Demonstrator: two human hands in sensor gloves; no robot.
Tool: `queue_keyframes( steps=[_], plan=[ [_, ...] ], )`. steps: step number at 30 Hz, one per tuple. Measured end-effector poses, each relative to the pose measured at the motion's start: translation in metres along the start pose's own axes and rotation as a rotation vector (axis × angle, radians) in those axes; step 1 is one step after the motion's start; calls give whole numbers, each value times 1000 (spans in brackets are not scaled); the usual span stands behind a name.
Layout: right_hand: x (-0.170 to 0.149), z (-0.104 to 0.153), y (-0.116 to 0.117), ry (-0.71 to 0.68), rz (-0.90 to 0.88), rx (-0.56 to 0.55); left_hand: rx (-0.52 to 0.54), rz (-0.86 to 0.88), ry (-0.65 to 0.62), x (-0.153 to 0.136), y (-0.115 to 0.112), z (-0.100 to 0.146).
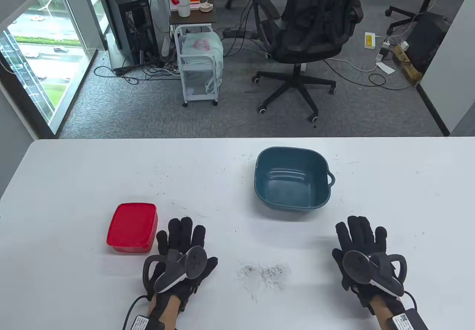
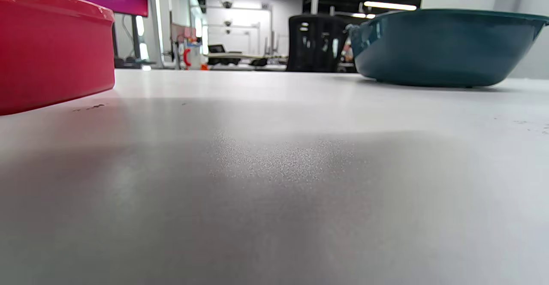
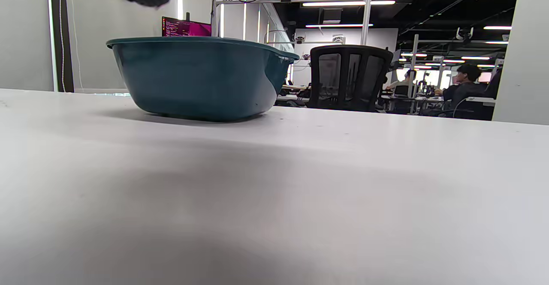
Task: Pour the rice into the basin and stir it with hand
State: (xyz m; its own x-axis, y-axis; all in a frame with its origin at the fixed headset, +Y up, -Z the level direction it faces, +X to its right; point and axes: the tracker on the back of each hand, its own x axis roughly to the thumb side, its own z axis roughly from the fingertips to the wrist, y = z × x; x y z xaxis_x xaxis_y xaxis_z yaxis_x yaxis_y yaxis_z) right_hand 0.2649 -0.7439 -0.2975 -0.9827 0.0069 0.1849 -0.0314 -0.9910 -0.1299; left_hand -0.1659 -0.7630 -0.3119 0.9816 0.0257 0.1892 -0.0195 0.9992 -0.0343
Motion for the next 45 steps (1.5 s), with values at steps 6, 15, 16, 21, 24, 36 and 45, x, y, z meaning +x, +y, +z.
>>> queue_keyframes(
  steps=[6,15,16,21,24,36,45],
  plan=[
    [-1,0,1,3,-24,6,9,4,-8,2,0,0],
    [-2,-1,3,-7,-47,28,-9,8,-2,2,-3,-2],
    [-1,-1,3,-7,-47,38,-8,15,-1,1,-3,-1],
    [1,-1,4,-17,-42,45,10,22,11,-2,-1,1],
    [2,-1,4,-23,-42,47,42,25,49,-10,5,4],
    [-2,0,2,-46,-119,120,-44,32,549,-116,45,-29],
    [-4,1,2,-29,-133,127,-333,382,733,-166,10,-43]
  ],
)
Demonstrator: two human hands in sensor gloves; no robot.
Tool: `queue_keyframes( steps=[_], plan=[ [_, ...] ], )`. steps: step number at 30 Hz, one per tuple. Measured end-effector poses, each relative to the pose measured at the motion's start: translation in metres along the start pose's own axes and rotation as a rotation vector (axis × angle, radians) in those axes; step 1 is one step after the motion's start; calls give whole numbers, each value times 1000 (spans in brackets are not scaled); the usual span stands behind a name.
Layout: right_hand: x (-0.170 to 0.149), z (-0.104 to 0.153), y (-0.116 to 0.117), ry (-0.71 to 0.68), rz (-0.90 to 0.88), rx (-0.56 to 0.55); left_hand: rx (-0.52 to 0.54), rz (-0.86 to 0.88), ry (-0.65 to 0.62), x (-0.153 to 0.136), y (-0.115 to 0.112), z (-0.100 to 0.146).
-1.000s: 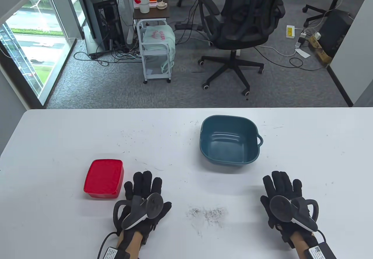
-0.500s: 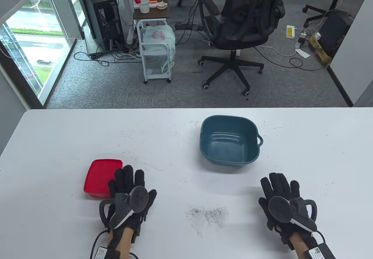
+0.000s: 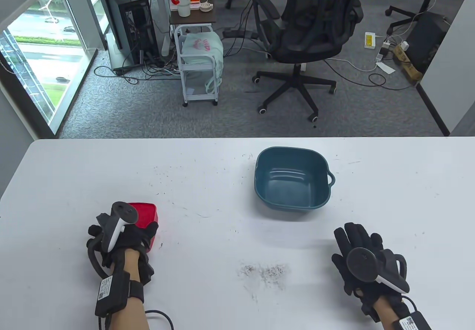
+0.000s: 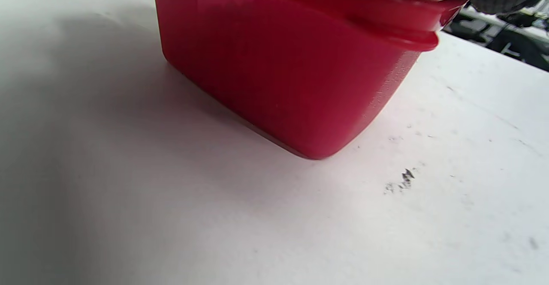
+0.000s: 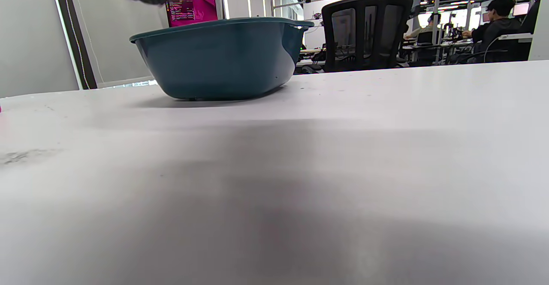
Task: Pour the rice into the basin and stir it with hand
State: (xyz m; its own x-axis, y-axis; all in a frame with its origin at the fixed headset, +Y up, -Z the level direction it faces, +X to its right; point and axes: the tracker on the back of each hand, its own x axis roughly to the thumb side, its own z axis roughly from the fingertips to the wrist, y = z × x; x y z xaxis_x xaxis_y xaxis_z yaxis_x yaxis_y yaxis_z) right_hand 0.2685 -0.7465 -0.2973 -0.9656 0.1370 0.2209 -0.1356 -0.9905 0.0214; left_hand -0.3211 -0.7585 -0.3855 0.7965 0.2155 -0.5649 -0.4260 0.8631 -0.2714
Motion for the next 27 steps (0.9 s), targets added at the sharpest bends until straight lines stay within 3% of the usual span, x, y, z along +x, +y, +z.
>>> queue_keyframes(
  steps=[6,14,17,19,21,27],
  plan=[
    [0,0,1,11,0,19,-75,-75,31,7,2,-4],
    [-5,0,1,28,-33,33,73,-22,-63,10,8,-1],
    [-8,0,-1,28,-60,33,80,26,-222,21,8,12],
    [-10,-1,-1,26,-80,38,7,50,-376,36,7,26],
    [-12,-2,0,23,-93,45,-87,35,-587,63,2,48],
    [-12,-2,1,11,-117,67,-142,-181,-905,146,-39,117]
  ],
)
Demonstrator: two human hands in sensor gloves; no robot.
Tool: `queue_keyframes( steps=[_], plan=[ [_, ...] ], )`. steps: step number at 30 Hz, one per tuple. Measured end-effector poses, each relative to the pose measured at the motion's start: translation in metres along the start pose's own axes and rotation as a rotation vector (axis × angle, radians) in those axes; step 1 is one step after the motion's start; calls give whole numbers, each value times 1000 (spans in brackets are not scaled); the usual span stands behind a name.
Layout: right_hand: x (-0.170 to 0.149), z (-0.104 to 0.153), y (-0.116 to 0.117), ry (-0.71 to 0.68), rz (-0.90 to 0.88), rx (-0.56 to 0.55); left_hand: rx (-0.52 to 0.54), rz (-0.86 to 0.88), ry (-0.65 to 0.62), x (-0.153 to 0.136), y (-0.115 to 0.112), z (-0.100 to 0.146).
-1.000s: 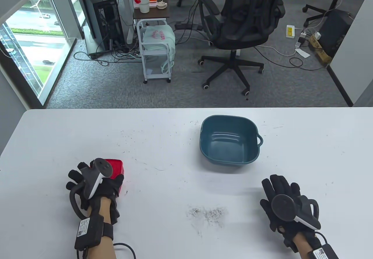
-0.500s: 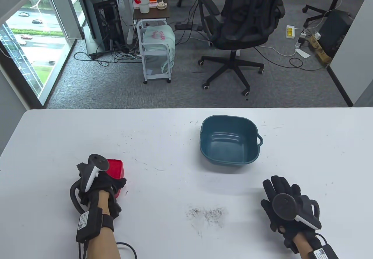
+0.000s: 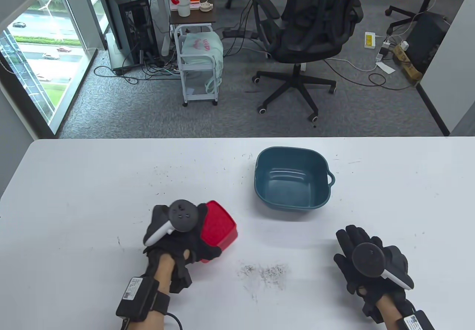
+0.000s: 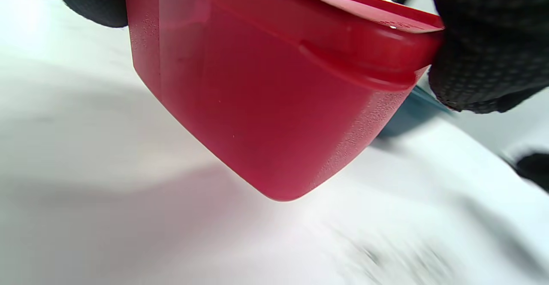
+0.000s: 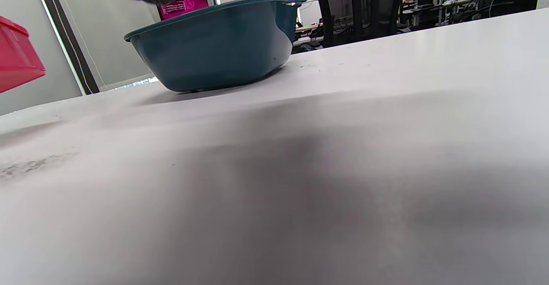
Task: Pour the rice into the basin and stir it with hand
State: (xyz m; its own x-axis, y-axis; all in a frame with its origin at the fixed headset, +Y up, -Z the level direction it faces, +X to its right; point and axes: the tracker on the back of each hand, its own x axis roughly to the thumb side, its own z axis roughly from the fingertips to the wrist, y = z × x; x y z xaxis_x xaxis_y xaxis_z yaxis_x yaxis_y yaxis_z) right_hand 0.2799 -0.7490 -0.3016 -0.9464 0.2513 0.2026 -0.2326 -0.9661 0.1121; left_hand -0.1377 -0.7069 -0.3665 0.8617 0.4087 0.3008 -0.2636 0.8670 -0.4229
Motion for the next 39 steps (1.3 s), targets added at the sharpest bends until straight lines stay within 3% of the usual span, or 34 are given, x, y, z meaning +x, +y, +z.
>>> queue_keyframes(
  steps=[6,13,16,18,22,25,27,32,35,37,39],
  plan=[
    [-1,-2,0,-15,-15,11,-109,-161,-185,79,-45,-32],
    [-2,-3,-1,-13,-30,16,-162,-244,-266,112,-73,-54],
    [-2,-3,-1,-16,-28,18,-275,-292,-210,106,-88,-63],
    [-1,-4,0,-18,-21,25,-250,-203,-240,103,-90,-63],
    [0,-5,3,-19,-10,42,-260,-255,-228,104,-88,-60],
    [1,-5,4,-21,-8,47,-219,-259,-227,103,-83,-53],
    [1,-4,3,-24,-8,42,-136,-211,-262,95,-76,-46],
    [2,-5,2,-28,-15,40,-26,-60,-247,62,-63,-17],
    [2,-5,3,-26,-9,50,8,9,-239,41,-67,-5],
    [2,-6,4,-25,-8,52,-44,33,-193,28,-76,-5],
    [3,-6,4,-22,-8,56,-133,-56,-99,18,-85,-8]
  ],
)
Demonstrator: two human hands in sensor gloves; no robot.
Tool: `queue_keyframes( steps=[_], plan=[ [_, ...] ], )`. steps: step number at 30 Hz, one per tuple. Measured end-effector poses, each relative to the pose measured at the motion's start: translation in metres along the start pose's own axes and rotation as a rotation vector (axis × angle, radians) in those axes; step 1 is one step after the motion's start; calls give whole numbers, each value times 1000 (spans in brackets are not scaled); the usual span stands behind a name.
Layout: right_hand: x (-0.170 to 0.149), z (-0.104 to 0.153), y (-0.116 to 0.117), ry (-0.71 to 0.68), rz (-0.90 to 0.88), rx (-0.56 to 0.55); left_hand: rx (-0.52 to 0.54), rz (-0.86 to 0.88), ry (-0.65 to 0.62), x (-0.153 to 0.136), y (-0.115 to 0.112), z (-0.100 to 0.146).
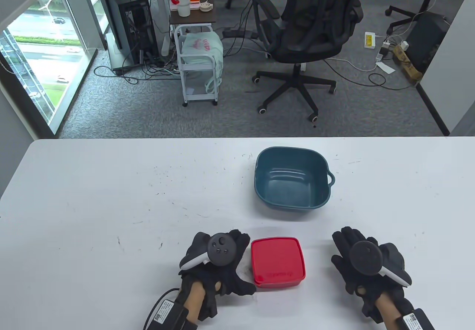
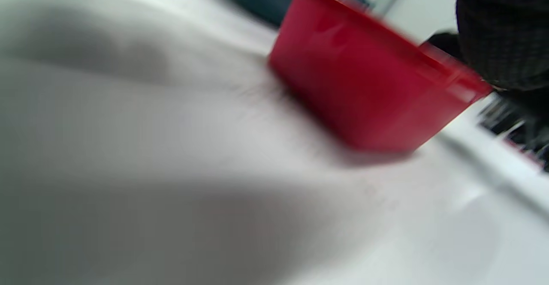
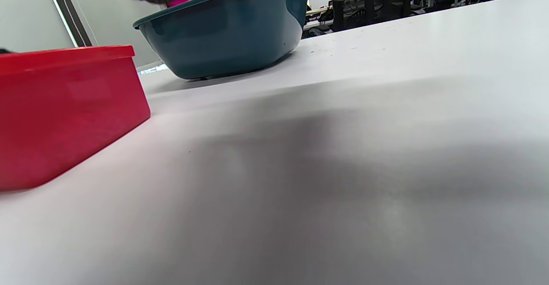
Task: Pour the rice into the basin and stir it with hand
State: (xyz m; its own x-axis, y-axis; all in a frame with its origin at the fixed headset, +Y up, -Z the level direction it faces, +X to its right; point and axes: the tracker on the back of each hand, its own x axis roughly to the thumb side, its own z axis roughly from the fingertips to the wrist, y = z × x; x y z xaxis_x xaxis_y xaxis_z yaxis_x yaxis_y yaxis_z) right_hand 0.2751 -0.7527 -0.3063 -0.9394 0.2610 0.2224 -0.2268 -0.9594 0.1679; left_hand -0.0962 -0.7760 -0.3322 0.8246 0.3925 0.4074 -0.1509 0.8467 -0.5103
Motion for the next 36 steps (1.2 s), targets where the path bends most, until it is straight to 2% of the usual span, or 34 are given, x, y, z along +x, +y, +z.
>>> queue_keyframes(
  steps=[3,7,9,14,18,21,27,33,34,36],
  plan=[
    [1,0,1,3,0,4,-59,-66,73,-3,-12,-13],
    [2,-1,4,7,11,18,-164,-32,116,1,-23,-30],
    [3,-3,5,9,15,26,-131,-2,120,3,-24,-33],
    [12,-4,7,-2,10,37,-130,38,118,3,-27,-36],
    [47,6,-7,-111,0,-56,-131,57,112,2,-29,-36],
    [90,9,-12,-218,28,-132,-143,47,118,2,-30,-36],
    [165,-6,12,-308,191,-15,-158,31,130,2,-32,-36],
    [188,-20,39,-290,267,130,-163,23,135,2,-32,-35],
    [192,-18,39,-289,318,69,-165,21,136,2,-32,-35],
    [198,-17,41,-303,382,59,-164,11,142,3,-32,-34]
  ],
)
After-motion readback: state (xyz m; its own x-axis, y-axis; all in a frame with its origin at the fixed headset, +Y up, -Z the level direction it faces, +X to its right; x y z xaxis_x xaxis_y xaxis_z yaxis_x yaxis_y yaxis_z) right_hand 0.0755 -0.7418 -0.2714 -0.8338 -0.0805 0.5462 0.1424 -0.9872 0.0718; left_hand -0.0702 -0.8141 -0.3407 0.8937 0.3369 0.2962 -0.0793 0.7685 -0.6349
